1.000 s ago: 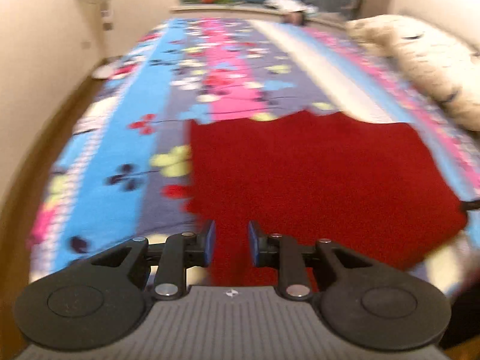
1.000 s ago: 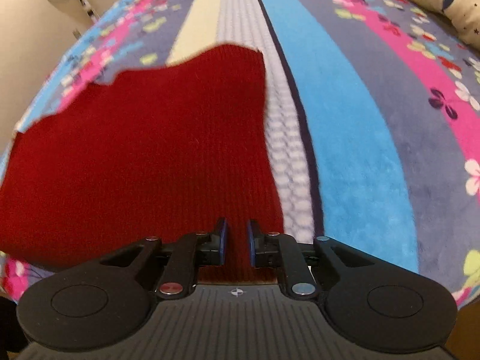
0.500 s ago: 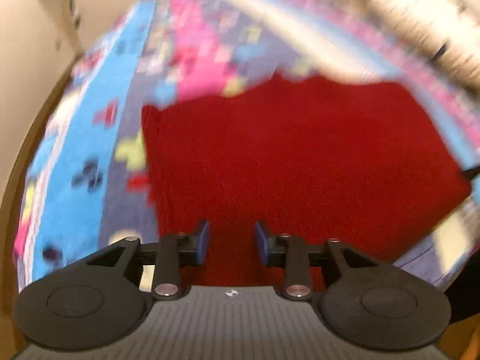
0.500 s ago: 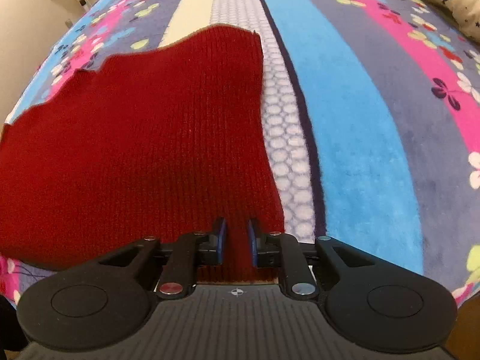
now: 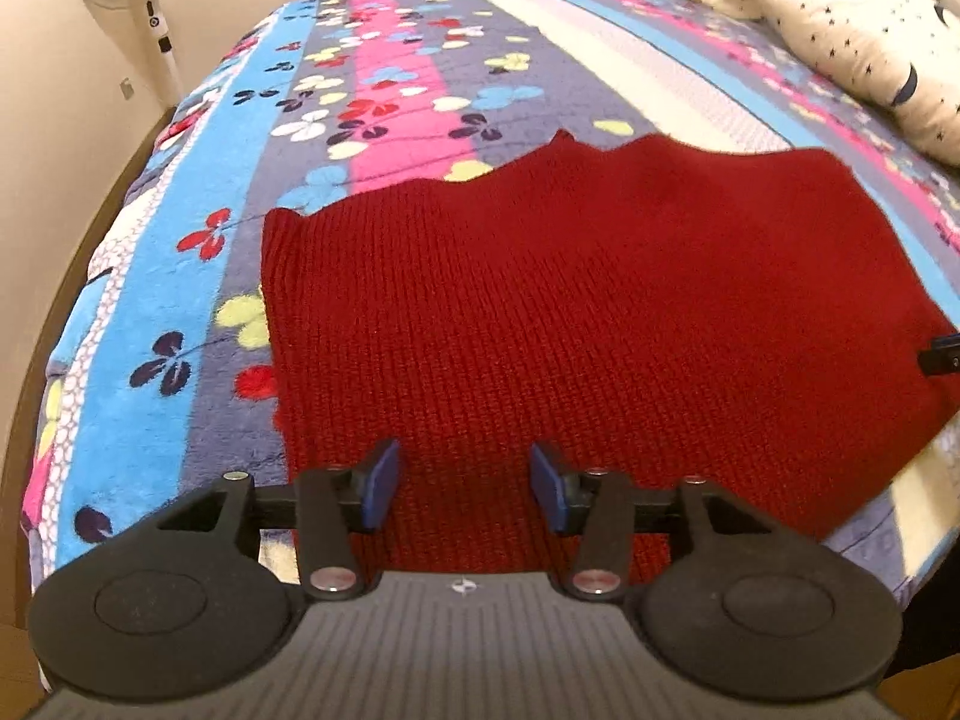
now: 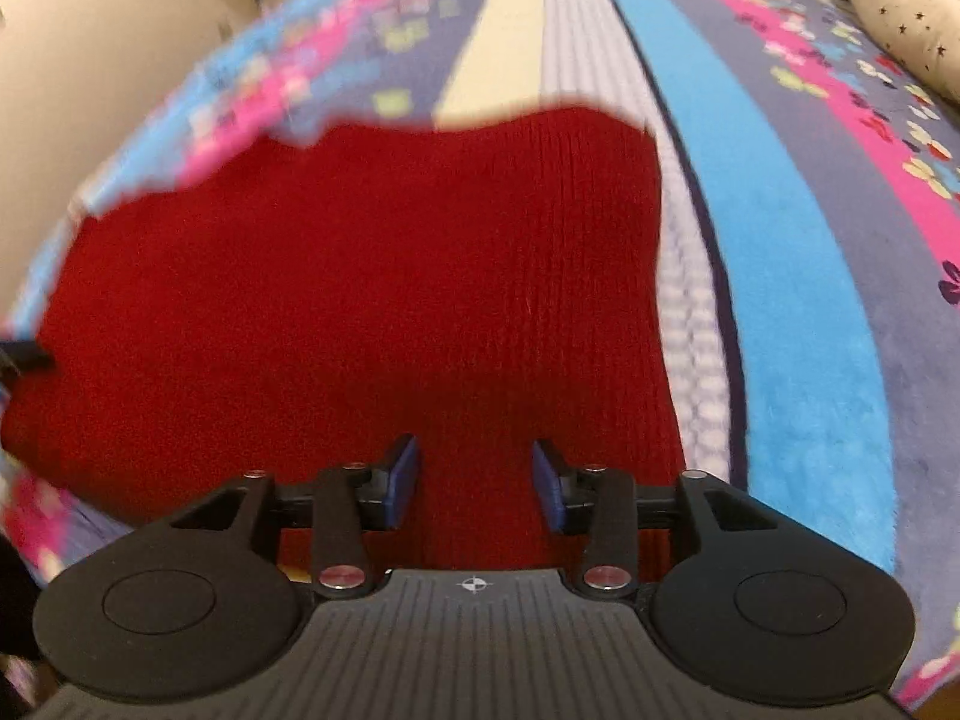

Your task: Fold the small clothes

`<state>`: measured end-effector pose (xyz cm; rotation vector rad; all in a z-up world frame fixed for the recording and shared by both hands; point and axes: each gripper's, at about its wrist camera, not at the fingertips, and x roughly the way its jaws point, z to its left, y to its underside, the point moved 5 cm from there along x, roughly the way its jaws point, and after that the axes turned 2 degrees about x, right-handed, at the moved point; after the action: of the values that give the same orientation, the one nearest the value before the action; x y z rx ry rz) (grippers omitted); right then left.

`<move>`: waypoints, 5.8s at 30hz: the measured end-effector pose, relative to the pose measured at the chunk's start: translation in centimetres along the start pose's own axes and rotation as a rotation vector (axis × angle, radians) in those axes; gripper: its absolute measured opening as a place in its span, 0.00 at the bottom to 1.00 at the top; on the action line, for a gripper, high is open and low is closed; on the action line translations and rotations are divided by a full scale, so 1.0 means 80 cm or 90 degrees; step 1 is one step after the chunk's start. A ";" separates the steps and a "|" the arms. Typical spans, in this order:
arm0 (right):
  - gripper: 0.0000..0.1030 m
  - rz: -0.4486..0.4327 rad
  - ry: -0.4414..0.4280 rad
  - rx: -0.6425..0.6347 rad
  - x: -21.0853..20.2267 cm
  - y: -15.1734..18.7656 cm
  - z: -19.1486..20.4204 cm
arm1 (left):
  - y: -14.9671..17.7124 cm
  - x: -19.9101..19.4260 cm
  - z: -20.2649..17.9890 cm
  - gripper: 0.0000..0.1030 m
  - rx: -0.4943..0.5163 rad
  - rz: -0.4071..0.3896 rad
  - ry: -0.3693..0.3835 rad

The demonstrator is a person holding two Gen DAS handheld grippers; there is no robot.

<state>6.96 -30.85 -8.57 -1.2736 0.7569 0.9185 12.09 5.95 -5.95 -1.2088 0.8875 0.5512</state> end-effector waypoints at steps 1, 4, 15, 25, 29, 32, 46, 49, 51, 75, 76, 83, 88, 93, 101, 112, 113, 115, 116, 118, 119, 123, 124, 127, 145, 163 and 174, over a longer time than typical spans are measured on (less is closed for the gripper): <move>0.43 -0.002 0.003 -0.006 0.001 -0.001 0.002 | 0.002 0.003 0.002 0.55 0.001 0.000 0.001; 0.43 -0.005 0.003 -0.002 0.000 -0.003 0.002 | 0.006 0.003 0.003 0.56 0.001 -0.001 0.005; 0.44 -0.052 0.012 0.033 -0.017 -0.011 -0.006 | 0.003 -0.004 0.003 0.56 -0.007 -0.011 0.004; 0.46 -0.055 0.030 0.046 -0.016 -0.012 -0.013 | 0.000 -0.001 0.000 0.57 -0.002 -0.020 0.005; 0.46 -0.032 0.047 0.044 -0.008 -0.004 -0.017 | -0.003 -0.010 -0.018 0.57 0.013 -0.047 0.066; 0.46 -0.039 0.061 0.026 -0.010 -0.004 -0.010 | 0.010 0.008 -0.040 0.57 0.079 0.001 0.054; 0.47 -0.209 -0.001 -0.021 -0.065 -0.020 0.091 | -0.042 -0.122 0.042 0.92 0.037 -0.245 -0.023; 0.47 -0.238 -0.048 -0.076 -0.069 -0.016 0.139 | -0.055 -0.141 0.064 0.95 0.057 -0.267 -0.080; 0.47 -0.257 -0.070 -0.114 -0.071 -0.011 0.173 | -0.054 -0.139 0.082 0.95 0.034 -0.276 -0.100; 0.45 -0.257 -0.195 -0.481 0.000 0.110 0.441 | -0.025 -0.068 0.164 0.86 -0.171 -0.152 -0.071; 0.49 -0.254 -0.190 -0.495 0.007 0.113 0.447 | -0.025 -0.066 0.165 0.86 -0.170 -0.147 -0.074; 0.55 -0.258 -0.115 -0.589 0.052 0.124 0.467 | -0.025 -0.052 0.177 0.86 -0.183 -0.128 -0.080; 0.19 -0.272 -0.124 -0.565 0.046 0.112 0.465 | -0.025 -0.047 0.190 0.86 -0.225 -0.115 -0.066; 0.14 -0.320 -0.154 -0.509 0.004 0.090 0.452 | -0.028 -0.039 0.189 0.89 -0.253 -0.101 -0.015; 0.14 -0.372 -0.189 -0.395 -0.059 0.058 0.405 | -0.047 0.010 0.134 0.95 -0.252 0.001 0.280; 0.14 -0.378 -0.200 -0.370 -0.072 0.059 0.395 | -0.072 0.078 0.117 0.96 -0.291 0.068 0.320; 0.14 -0.379 -0.201 -0.369 -0.073 0.060 0.394 | -0.072 0.083 0.118 0.96 -0.291 0.076 0.312; 0.14 -0.382 -0.202 -0.372 -0.075 0.061 0.393 | -0.072 0.096 0.123 0.96 -0.305 0.097 0.291; 0.14 -0.384 -0.203 -0.373 -0.075 0.060 0.392 | -0.070 0.102 0.127 0.96 -0.316 0.107 0.287; 0.14 -0.386 -0.206 -0.371 -0.076 0.059 0.391 | -0.068 0.105 0.134 0.95 -0.341 0.116 0.297; 0.14 -0.387 -0.206 -0.368 -0.077 0.058 0.391 | -0.068 0.106 0.135 0.95 -0.347 0.116 0.304; 0.14 -0.387 -0.204 -0.367 -0.077 0.058 0.395 | -0.066 0.112 0.130 0.92 -0.347 0.133 0.320; 0.14 -0.386 -0.204 -0.367 -0.076 0.057 0.396 | -0.066 0.115 0.127 0.90 -0.345 0.136 0.321; 0.14 -0.375 -0.201 -0.377 -0.072 0.060 0.399 | -0.071 0.118 0.122 0.77 -0.335 0.130 0.319; 0.13 -0.368 -0.302 -0.313 -0.116 0.031 0.492 | -0.058 -0.006 0.243 0.24 -0.423 -0.096 0.265; 0.12 -0.333 -0.080 0.209 -0.144 0.055 0.148 | -0.099 -0.069 0.094 0.78 -0.245 -0.205 0.365; 0.49 -0.167 -0.125 0.428 -0.083 0.083 0.035 | -0.034 -0.039 -0.080 0.54 0.130 -0.129 0.298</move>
<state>-2.05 -28.74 -5.28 -0.6559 0.6460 0.4976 10.62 -0.66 -2.43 -1.2414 1.1665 0.0061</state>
